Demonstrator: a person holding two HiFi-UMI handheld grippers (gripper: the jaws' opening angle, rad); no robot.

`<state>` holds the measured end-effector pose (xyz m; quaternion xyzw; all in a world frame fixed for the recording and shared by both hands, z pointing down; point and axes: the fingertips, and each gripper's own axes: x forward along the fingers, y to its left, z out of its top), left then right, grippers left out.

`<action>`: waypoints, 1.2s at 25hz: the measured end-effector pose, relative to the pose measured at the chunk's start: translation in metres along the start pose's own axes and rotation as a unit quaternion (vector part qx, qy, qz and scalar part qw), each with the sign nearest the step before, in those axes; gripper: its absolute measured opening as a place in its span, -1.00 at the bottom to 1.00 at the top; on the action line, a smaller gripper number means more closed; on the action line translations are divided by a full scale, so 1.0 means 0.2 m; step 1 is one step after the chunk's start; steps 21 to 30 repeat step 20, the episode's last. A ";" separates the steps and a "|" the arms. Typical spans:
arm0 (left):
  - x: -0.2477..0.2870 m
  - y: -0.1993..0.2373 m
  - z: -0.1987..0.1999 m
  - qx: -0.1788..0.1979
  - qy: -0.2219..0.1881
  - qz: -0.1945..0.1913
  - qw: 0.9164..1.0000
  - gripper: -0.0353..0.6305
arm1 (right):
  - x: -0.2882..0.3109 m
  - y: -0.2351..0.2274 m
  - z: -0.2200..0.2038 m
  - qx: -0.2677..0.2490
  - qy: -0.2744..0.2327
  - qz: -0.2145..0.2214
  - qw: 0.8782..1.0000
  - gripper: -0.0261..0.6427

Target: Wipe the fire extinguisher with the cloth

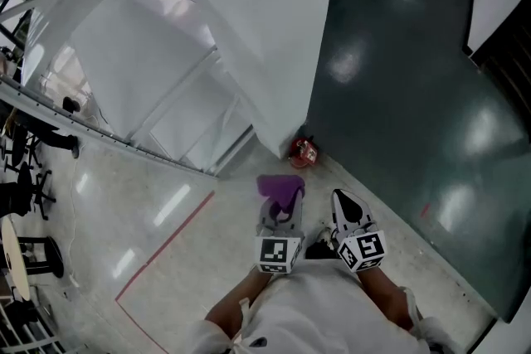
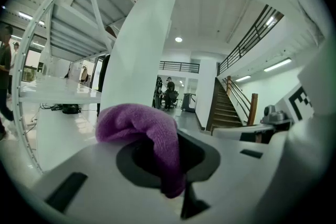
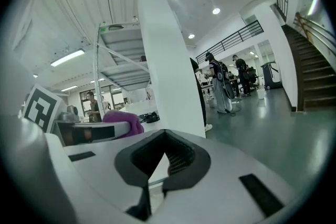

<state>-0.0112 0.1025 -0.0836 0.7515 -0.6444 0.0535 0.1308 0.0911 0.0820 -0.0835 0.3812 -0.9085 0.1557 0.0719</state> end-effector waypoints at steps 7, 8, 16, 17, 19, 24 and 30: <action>-0.06 -0.05 0.03 0.018 -0.005 -0.010 1.000 -0.72 | -0.05 0.07 -0.01 -0.018 0.000 0.025 1.000 -0.88; -0.06 -0.05 0.04 0.021 -0.008 -0.011 1.000 -0.71 | -0.05 0.07 0.00 -0.023 -0.003 0.028 0.999 -0.88; -0.08 -0.10 0.05 0.023 -0.018 -0.008 1.000 -0.71 | -0.08 0.09 0.02 -0.036 -0.008 0.043 0.998 -0.88; -0.09 -0.11 0.05 0.024 -0.019 -0.007 1.000 -0.72 | -0.09 0.09 0.02 -0.036 -0.008 0.044 0.998 -0.88; -0.09 -0.11 0.05 0.025 -0.022 -0.005 0.999 -0.71 | -0.09 0.08 0.01 -0.038 -0.008 0.048 0.998 -0.88; -0.09 -0.12 0.05 0.025 -0.023 -0.004 0.999 -0.71 | -0.10 0.08 0.01 -0.039 -0.008 0.050 0.998 -0.88; -0.09 -0.12 0.05 0.025 -0.023 -0.004 0.999 -0.71 | -0.10 0.08 0.01 -0.039 -0.008 0.050 0.998 -0.88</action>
